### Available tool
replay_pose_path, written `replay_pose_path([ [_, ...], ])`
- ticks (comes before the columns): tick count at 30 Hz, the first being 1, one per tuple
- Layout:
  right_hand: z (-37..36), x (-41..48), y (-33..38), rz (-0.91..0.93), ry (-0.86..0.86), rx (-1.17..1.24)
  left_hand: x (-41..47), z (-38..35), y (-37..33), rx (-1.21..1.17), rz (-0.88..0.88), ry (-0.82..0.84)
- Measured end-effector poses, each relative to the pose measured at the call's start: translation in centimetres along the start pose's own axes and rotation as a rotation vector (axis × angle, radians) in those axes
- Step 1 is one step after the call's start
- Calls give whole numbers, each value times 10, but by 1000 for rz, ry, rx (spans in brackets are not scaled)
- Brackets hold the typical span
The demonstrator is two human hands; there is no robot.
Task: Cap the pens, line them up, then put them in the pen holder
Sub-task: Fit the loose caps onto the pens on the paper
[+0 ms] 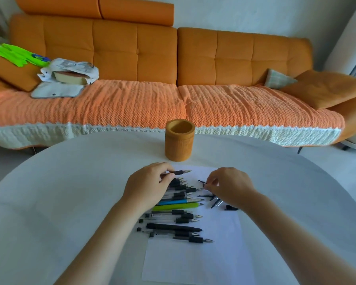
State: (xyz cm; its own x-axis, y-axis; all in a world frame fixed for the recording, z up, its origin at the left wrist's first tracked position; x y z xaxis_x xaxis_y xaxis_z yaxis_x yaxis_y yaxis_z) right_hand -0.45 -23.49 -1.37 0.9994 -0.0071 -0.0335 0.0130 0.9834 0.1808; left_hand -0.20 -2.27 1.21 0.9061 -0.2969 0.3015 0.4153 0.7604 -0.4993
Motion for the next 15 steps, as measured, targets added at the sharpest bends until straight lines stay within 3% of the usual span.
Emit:
replay_pose_path([
  [8, -2, -4, -4, 32, -10, 129, 0, -3, -7, -27, -26, 29],
  [12, 12, 0, 0, 19, -85, 447, 5, 0, -4, -49, -21, 9],
  [15, 20, -4, -3, -73, -153, 859, 7, -1, -4, -44, -36, 6],
])
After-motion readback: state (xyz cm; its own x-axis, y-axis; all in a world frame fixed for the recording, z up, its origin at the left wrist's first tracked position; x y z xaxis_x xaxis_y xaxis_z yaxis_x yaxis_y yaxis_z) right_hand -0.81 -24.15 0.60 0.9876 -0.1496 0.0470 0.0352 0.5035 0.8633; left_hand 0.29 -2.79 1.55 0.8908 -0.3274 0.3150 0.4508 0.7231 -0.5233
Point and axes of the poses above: each hand's wrist, its own x-axis towards the middle knuckle, its own z-axis out of the back of the hand, y = z × x, the point moved 9 cm from there along x, towards the middle knuckle, and after that the axes turned 2 degrees about -z, right-handed, at the moved point
